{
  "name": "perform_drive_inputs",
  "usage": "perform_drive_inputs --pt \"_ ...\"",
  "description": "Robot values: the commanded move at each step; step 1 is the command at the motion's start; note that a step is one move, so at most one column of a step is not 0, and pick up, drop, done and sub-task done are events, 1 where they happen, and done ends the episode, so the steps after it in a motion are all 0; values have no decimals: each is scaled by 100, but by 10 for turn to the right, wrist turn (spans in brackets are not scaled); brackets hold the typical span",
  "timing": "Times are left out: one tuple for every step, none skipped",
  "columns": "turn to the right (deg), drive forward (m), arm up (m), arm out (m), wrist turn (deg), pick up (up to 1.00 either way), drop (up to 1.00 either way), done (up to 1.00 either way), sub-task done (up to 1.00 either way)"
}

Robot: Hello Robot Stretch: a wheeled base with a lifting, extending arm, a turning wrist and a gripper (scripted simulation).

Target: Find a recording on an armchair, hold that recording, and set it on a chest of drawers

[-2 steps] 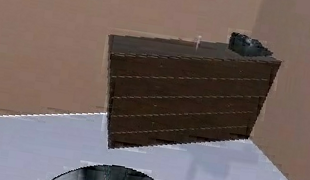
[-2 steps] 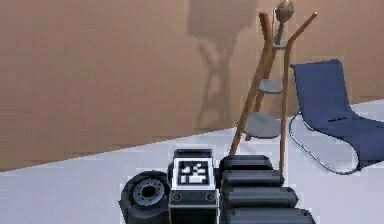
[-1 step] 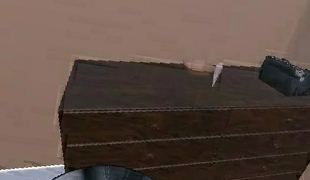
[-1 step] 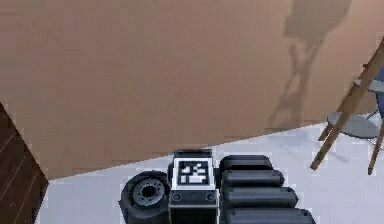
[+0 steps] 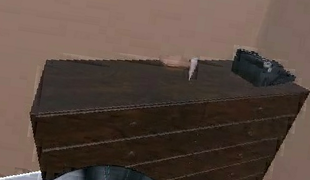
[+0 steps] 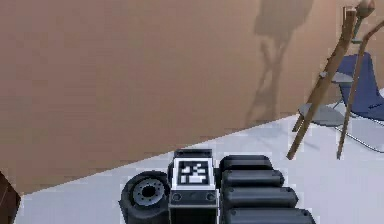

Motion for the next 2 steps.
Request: perform_drive_inputs --pt "0 55 0 0 0 0 0 0 0" --pt "450 0 0 0 0 0 0 0 0"
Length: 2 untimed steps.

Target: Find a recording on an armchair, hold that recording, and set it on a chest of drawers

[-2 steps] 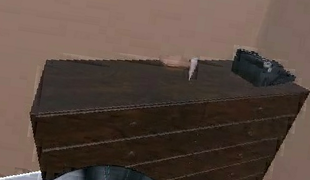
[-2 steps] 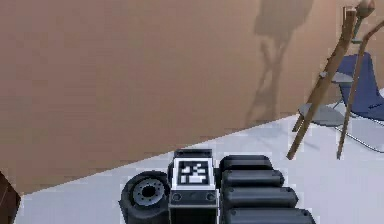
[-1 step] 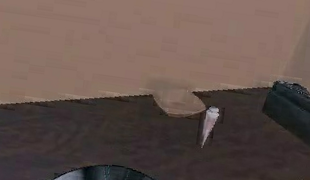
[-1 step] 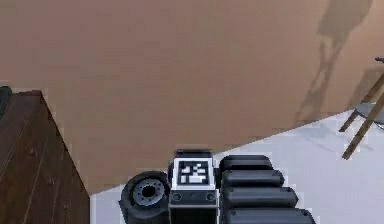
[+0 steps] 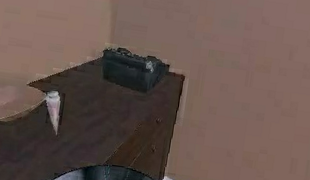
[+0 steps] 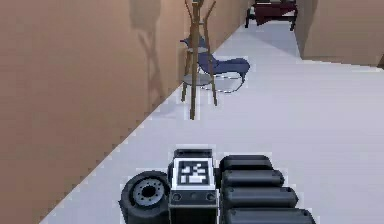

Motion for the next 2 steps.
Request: perform_drive_inputs --pt "330 0 0 0 0 0 0 0 0" --pt "0 40 0 0 0 0 0 0 0"
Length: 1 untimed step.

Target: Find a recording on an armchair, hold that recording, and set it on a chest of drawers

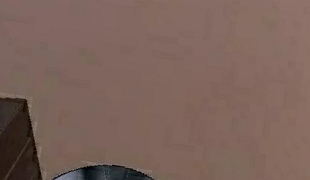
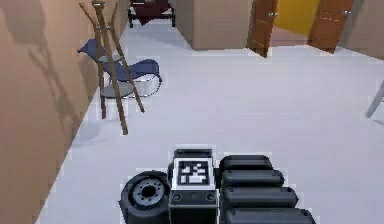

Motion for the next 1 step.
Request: perform_drive_inputs --pt "450 0 0 0 0 0 0 0 0"
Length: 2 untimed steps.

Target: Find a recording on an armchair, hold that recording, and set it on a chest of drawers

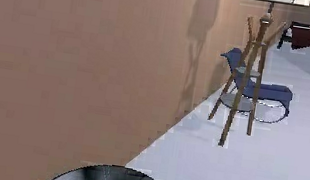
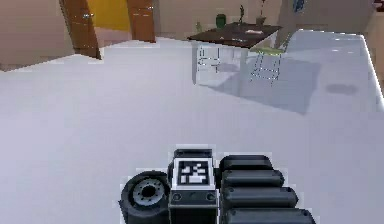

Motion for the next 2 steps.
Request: perform_drive_inputs --pt "450 0 0 0 0 0 0 0 0" --pt "450 0 0 0 0 0 0 0 0"
